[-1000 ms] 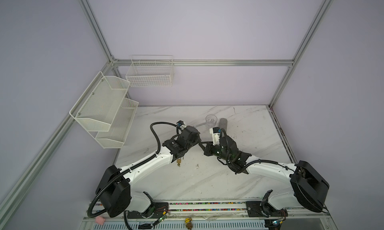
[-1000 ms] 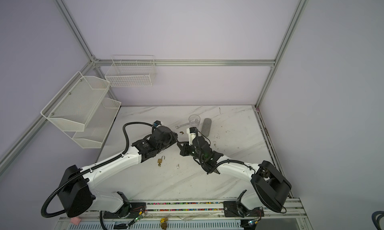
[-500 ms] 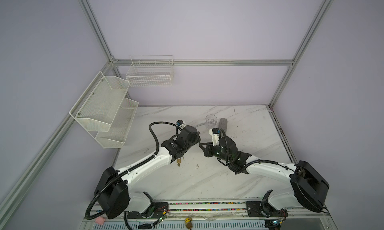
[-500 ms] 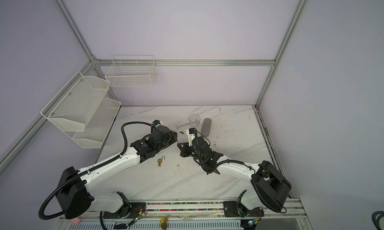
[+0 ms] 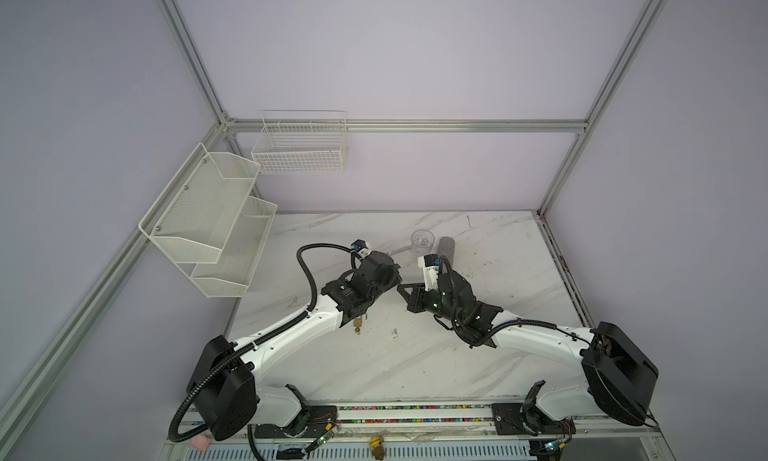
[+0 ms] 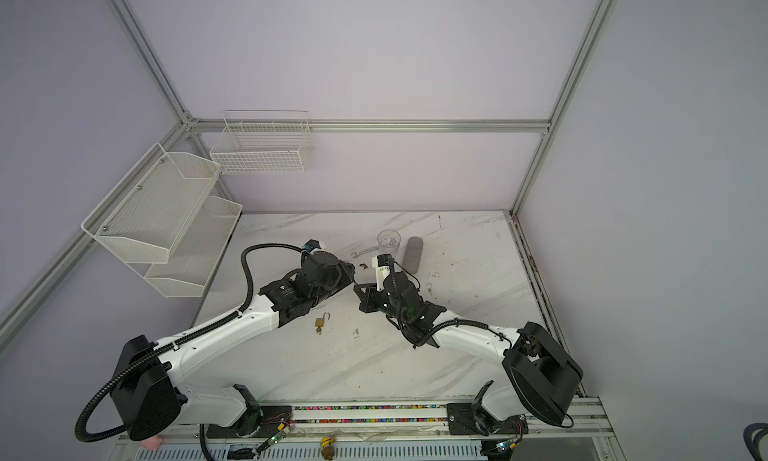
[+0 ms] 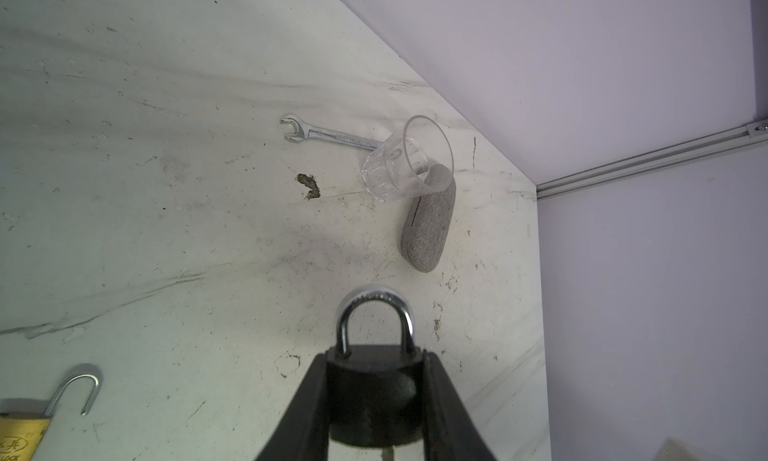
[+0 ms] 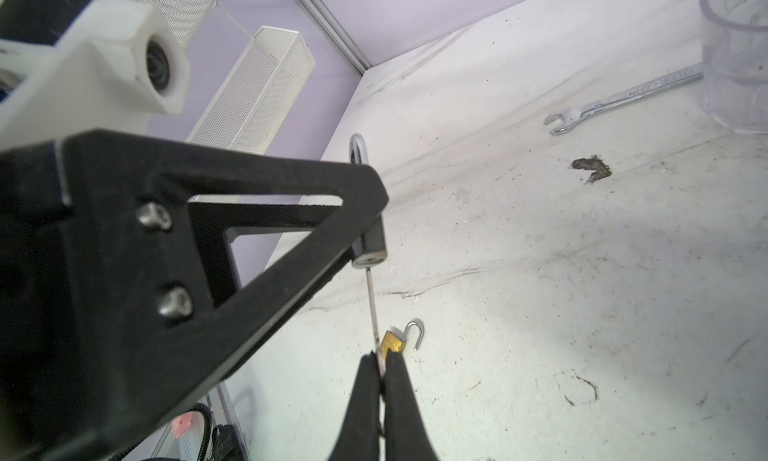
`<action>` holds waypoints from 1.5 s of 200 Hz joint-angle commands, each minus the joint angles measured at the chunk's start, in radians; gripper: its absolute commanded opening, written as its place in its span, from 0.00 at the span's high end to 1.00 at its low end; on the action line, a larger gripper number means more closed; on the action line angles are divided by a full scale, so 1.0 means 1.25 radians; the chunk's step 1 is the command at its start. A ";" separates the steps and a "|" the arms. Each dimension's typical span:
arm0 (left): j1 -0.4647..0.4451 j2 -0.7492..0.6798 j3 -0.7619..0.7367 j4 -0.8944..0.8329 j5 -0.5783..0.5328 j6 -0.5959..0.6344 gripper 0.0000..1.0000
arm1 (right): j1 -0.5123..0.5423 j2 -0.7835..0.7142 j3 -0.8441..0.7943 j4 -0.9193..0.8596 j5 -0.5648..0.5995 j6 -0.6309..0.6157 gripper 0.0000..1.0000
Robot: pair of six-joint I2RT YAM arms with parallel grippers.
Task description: Unlock with the key
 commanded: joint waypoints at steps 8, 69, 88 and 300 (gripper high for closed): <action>-0.007 -0.026 0.019 0.031 -0.003 -0.003 1.00 | 0.005 0.008 0.034 -0.013 0.019 -0.007 1.00; -0.009 -0.022 0.023 0.031 0.000 -0.002 1.00 | 0.005 0.014 0.055 -0.036 0.035 -0.017 1.00; -0.011 -0.025 0.022 0.031 0.001 -0.002 1.00 | 0.003 0.018 0.054 -0.049 0.054 -0.005 1.00; -0.016 -0.056 0.000 -0.003 -0.037 -0.001 1.00 | 0.003 -0.065 0.095 -0.201 0.173 0.002 1.00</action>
